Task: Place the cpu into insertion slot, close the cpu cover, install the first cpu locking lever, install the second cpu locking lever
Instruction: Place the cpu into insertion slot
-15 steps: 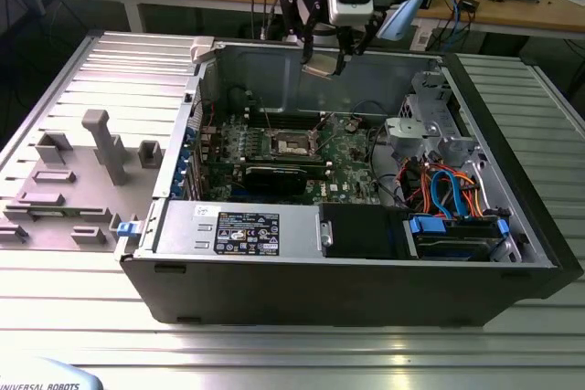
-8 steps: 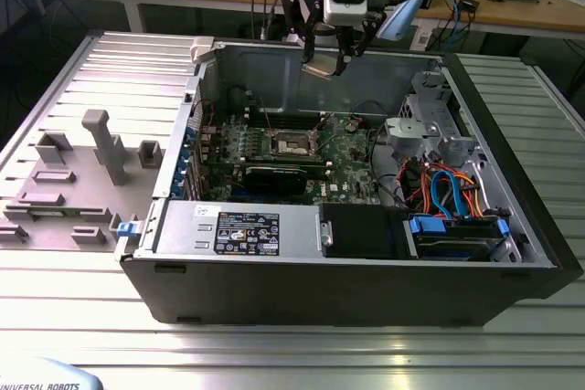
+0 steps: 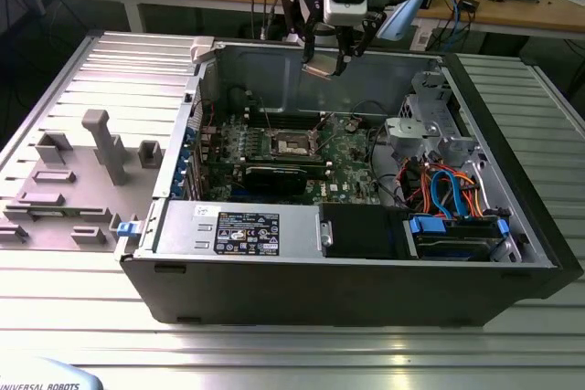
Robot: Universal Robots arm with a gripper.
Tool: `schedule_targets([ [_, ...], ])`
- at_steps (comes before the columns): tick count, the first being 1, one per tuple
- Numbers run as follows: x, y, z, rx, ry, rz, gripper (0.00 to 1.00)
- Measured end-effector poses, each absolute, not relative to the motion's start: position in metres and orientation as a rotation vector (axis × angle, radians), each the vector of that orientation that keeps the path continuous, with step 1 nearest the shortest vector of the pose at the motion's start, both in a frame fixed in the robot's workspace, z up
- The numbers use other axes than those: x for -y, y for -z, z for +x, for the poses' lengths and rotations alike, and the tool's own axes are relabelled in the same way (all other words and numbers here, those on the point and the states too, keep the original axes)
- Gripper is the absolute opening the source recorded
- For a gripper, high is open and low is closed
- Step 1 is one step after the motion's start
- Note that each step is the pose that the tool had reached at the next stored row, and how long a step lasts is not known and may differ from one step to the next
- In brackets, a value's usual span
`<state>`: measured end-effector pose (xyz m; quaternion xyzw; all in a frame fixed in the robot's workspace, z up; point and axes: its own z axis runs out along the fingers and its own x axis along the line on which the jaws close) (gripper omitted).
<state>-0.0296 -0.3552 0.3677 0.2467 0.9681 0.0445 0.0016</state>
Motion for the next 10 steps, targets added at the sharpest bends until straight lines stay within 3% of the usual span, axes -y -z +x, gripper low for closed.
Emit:
schedule_targets([
  [10,0.3552,-0.3676,-0.0298,-3.029,-0.140,0.806,0.54],
])
